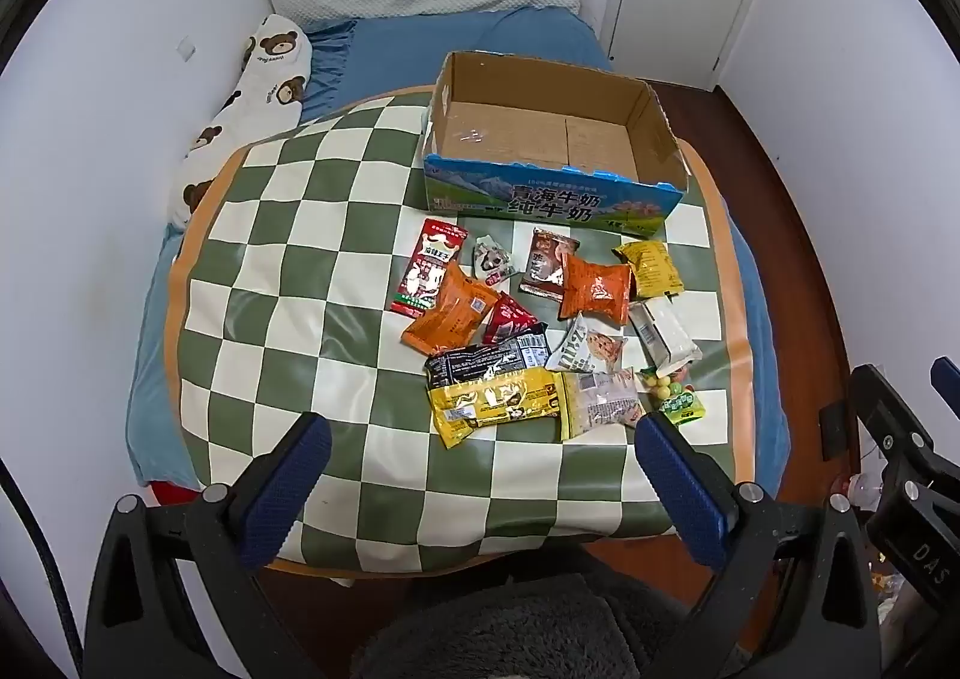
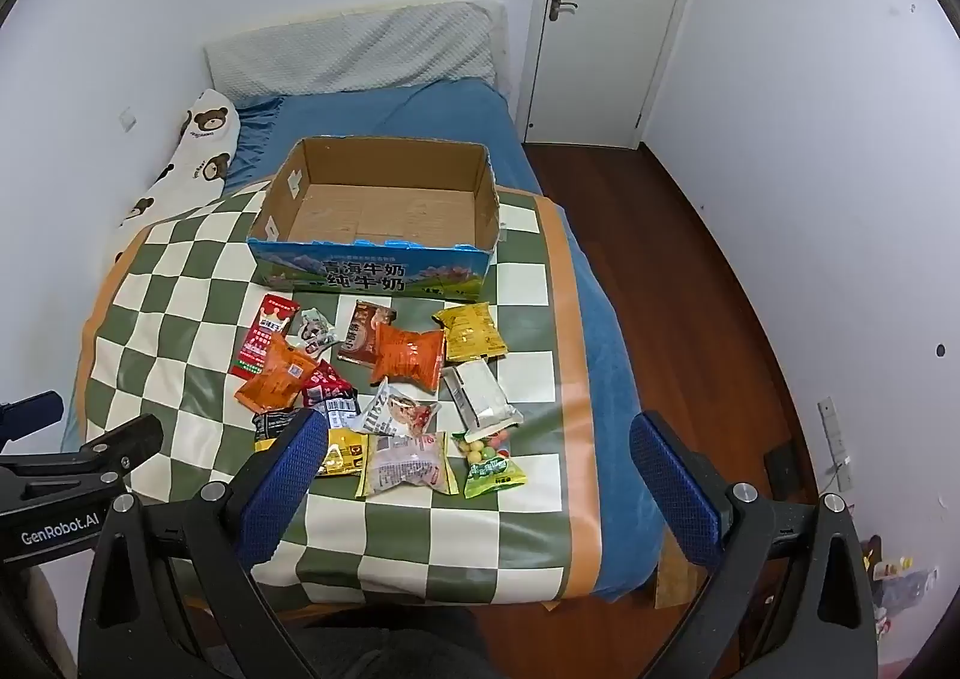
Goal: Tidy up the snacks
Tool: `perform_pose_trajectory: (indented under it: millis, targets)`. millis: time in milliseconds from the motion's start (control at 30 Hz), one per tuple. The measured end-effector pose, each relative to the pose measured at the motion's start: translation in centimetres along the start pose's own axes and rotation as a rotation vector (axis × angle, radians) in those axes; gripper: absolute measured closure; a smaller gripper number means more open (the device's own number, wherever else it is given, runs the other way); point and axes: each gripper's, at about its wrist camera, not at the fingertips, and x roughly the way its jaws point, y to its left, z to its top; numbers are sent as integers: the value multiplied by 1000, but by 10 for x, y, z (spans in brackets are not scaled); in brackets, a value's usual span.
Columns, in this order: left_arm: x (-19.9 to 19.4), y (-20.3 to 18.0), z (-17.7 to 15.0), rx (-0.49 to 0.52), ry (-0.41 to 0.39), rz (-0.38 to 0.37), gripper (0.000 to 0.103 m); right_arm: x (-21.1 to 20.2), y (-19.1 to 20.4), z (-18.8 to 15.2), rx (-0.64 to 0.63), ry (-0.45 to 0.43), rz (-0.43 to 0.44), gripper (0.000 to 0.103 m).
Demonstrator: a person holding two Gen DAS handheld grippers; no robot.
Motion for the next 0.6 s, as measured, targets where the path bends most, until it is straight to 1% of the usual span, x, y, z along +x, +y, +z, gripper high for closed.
perform_pose_trajectory:
  millis: [100, 600]
  targets:
    - [-1, -2, 0, 11, 0, 6, 0, 0, 0, 0, -1, -5, -4, 1]
    - [-3, 1, 0, -3, -4, 2, 0, -2, -2, 0, 5, -5, 7, 1]
